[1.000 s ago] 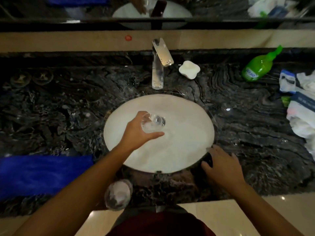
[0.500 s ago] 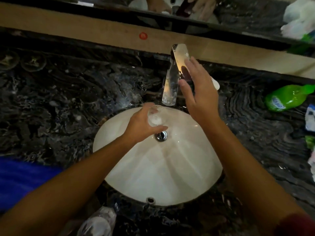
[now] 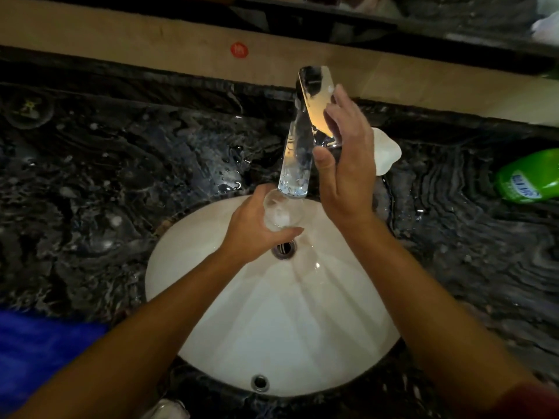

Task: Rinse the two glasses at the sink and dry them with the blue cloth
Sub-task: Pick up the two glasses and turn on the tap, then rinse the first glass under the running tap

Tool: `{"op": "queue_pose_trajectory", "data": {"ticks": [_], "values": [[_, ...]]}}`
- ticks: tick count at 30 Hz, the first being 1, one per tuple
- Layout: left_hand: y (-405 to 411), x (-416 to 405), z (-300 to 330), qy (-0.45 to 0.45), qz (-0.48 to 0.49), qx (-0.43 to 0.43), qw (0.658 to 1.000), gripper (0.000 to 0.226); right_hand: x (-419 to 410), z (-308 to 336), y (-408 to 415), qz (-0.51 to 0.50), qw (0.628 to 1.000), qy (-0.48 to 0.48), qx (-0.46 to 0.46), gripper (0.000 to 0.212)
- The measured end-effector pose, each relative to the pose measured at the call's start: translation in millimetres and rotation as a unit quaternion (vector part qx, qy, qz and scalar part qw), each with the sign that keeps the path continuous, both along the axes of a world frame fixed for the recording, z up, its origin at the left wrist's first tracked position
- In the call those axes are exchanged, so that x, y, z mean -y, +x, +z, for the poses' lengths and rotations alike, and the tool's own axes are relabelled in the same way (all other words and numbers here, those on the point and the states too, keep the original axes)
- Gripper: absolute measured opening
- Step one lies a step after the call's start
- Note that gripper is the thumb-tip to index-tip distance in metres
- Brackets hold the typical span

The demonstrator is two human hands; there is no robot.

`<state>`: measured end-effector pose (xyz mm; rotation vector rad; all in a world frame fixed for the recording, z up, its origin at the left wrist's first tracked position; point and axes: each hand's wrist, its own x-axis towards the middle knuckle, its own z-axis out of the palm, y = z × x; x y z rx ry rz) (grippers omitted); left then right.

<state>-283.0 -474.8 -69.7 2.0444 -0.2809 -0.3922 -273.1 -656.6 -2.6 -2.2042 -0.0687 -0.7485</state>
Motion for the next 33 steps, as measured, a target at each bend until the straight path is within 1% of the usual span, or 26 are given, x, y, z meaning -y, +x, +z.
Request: {"op": "queue_pose_trajectory", "data": {"ticks": [2, 4, 6, 7, 10, 11, 13, 14, 16, 17, 19, 20, 23, 24, 25, 26, 27, 29, 31, 32, 33], "values": [[-0.6, 0.5, -1.7, -0.009, -0.001, -0.003, 1.000, 0.071, -3.6, 8.9, 3.0, -0.014, 1.000, 0.008, 0.008, 0.064], [-2.3, 1.1, -1.2, -0.005, 0.000, -0.006, 1.000, 0.071, -1.5, 22.9, 9.8, -0.052, 0.998, -0.022, 0.015, 0.066], [-3.9, 2.3, -3.0, -0.003, 0.002, -0.004, 1.000, 0.072, 3.2, 32.4, 17.9, -0.059, 0.997, -0.043, 0.000, 0.062], [-4.2, 2.8, -2.8, 0.000, 0.005, -0.005, 1.000, 0.072, 4.6, 35.2, 20.1, -0.051, 0.998, -0.026, -0.016, 0.058], [-4.6, 3.6, -3.7, 0.006, 0.011, -0.016, 1.000, 0.069, -0.4, 31.5, 0.5, -0.031, 0.994, 0.079, -0.071, 0.052], [-4.2, 2.8, -4.6, 0.006, 0.011, -0.017, 1.000, 0.068, -5.8, 27.0, -15.6, -0.031, 0.990, 0.110, -0.077, 0.044], [-5.3, -0.7, -7.6, 0.010, 0.004, -0.022, 1.000, 0.070, -18.4, 13.1, -53.1, -0.022, 0.988, 0.119, -0.095, 0.027], [-4.1, -2.3, -10.0, 0.008, -0.005, -0.026, 1.000, 0.072, -23.4, 4.8, -68.7, -0.012, 0.987, 0.111, -0.113, 0.024], [-4.0, -4.6, -13.4, 0.006, -0.026, -0.033, 0.999, 0.080, -31.4, -6.4, -88.9, 0.008, 0.978, 0.121, -0.168, 0.024], [-4.3, -6.2, -14.7, 0.007, -0.027, -0.037, 0.999, 0.080, -34.6, -10.8, -91.3, 0.011, 0.973, 0.131, -0.192, 0.024], [-3.7, -6.3, -14.3, 0.004, -0.015, -0.046, 0.999, 0.075, -34.7, -14.8, -84.0, 0.002, 0.960, 0.153, -0.234, 0.017], [-3.4, -6.0, -14.1, 0.003, -0.007, -0.054, 0.999, 0.074, -34.4, -16.7, -79.4, 0.007, 0.955, 0.148, -0.258, 0.017], [-2.3, -1.7, -13.3, 0.012, -0.014, -0.063, 0.998, 0.067, -31.5, -27.8, -70.6, 0.088, 0.943, 0.038, -0.320, 0.029], [-2.1, -2.2, -14.2, 0.021, -0.030, -0.054, 0.998, 0.063, -33.7, -31.4, -69.4, 0.126, 0.925, 0.014, -0.358, 0.029], [-1.8, -2.4, -16.6, 0.026, -0.050, -0.043, 0.998, 0.061, -35.4, -34.5, -67.3, 0.152, 0.897, 0.003, -0.415, 0.028], [-2.1, -2.2, -18.6, 0.034, -0.072, -0.022, 0.997, 0.064, -36.9, -34.3, -63.6, 0.159, 0.865, 0.010, -0.476, 0.027], [-1.8, -1.7, -19.8, 0.042, -0.091, 0.000, 0.995, 0.073, -39.3, -31.6, -56.3, 0.153, 0.837, 0.039, -0.524, 0.026], [-3.9, -2.4, -23.4, 0.057, -0.097, 0.002, 0.994, 0.093, -43.3, -30.9, -37.8, 0.128, 0.793, 0.116, -0.585, 0.025], [-6.3, -2.3, -21.3, 0.052, -0.092, 0.001, 0.994, 0.102, -44.1, -27.1, -23.5, 0.109, 0.751, 0.145, -0.635, 0.027], [-6.4, -3.6, -20.7, 0.043, -0.090, 0.006, 0.995, 0.102, -43.6, -26.9, -20.4, 0.113, 0.741, 0.147, -0.646, 0.028], [-4.8, -3.5, -19.3, 0.032, -0.091, 0.003, 0.995, 0.101, -41.3, -26.7, -19.9, 0.115, 0.742, 0.158, -0.641, 0.027]]}}
